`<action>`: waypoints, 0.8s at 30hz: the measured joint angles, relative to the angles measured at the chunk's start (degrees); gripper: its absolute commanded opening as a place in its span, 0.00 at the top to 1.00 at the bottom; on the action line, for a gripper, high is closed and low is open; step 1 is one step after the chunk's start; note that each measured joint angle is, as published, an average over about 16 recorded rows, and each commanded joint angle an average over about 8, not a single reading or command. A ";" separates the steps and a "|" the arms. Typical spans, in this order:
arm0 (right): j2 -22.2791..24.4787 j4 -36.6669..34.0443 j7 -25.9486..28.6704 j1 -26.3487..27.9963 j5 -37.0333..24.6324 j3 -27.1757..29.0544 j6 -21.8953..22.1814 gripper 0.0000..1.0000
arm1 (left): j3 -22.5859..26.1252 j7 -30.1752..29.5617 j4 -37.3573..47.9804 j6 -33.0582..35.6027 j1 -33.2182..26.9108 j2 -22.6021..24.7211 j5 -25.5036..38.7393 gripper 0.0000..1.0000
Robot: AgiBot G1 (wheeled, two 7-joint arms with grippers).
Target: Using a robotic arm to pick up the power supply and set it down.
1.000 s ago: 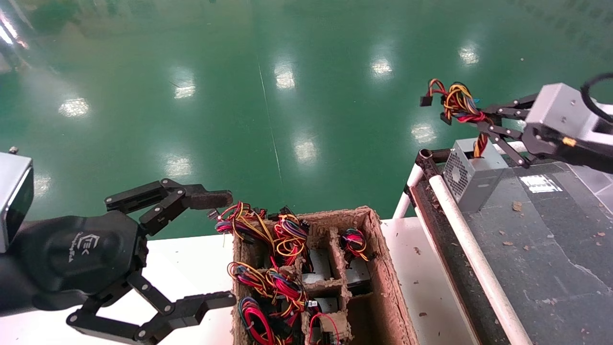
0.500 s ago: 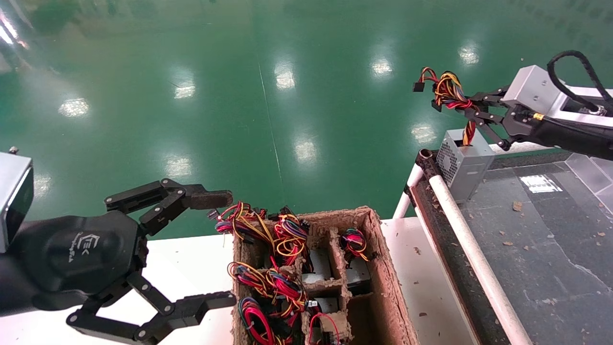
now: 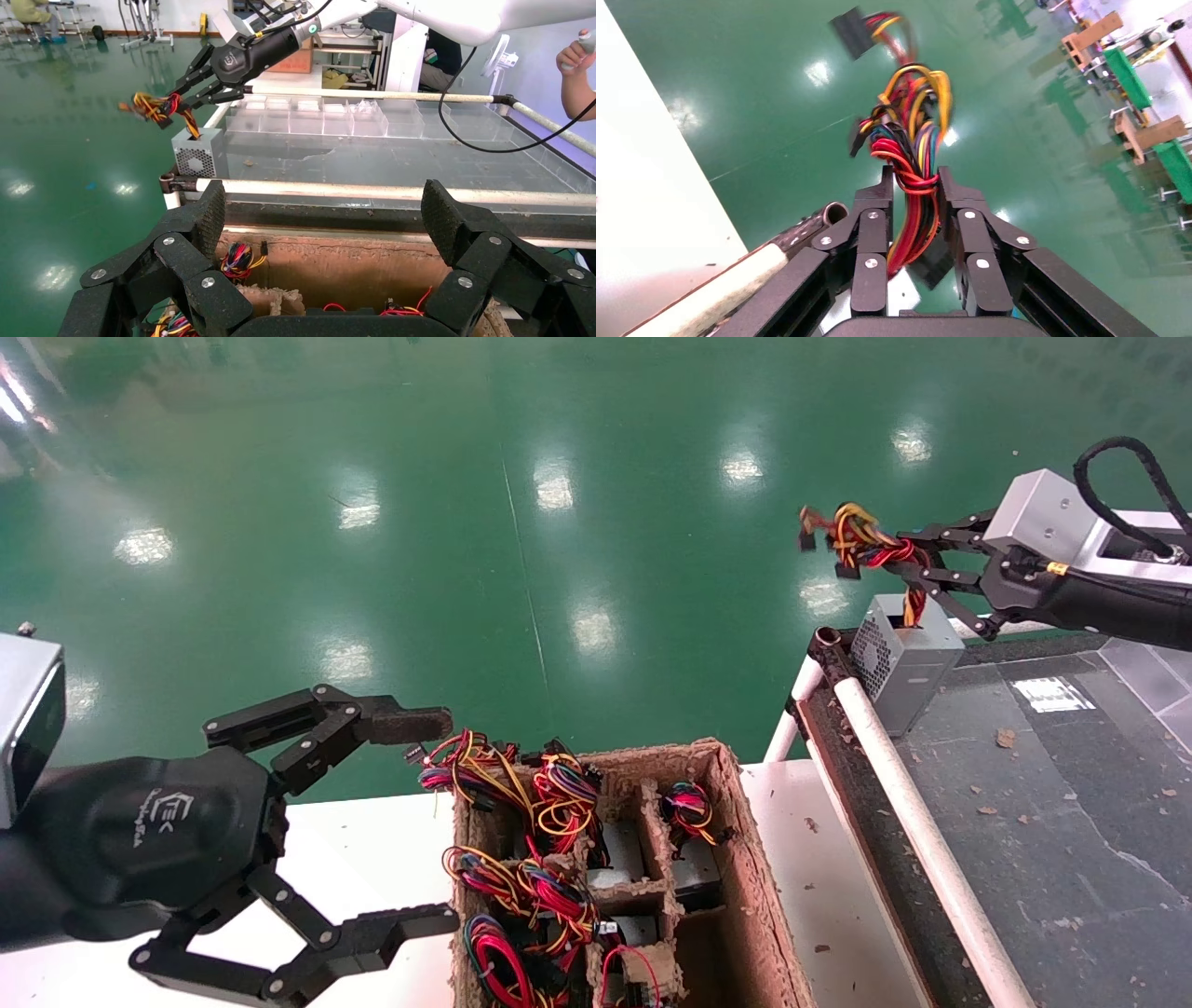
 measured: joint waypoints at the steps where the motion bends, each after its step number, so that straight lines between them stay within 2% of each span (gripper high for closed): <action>1: -0.01 -0.25 0.11 0.26 -0.17 -0.19 -0.44 0.00 | 0.00 0.00 0.00 0.00 0.00 0.00 0.00 0.00; 12: -0.04 -3.09 1.44 2.52 0.09 -0.81 -4.13 0.00 | 0.00 0.00 0.00 0.00 0.00 0.00 -0.01 0.00; 24: 1.05 -2.03 4.61 0.42 7.00 1.44 -6.44 0.00 | 0.00 0.01 0.02 -0.01 0.01 -0.01 -0.02 0.00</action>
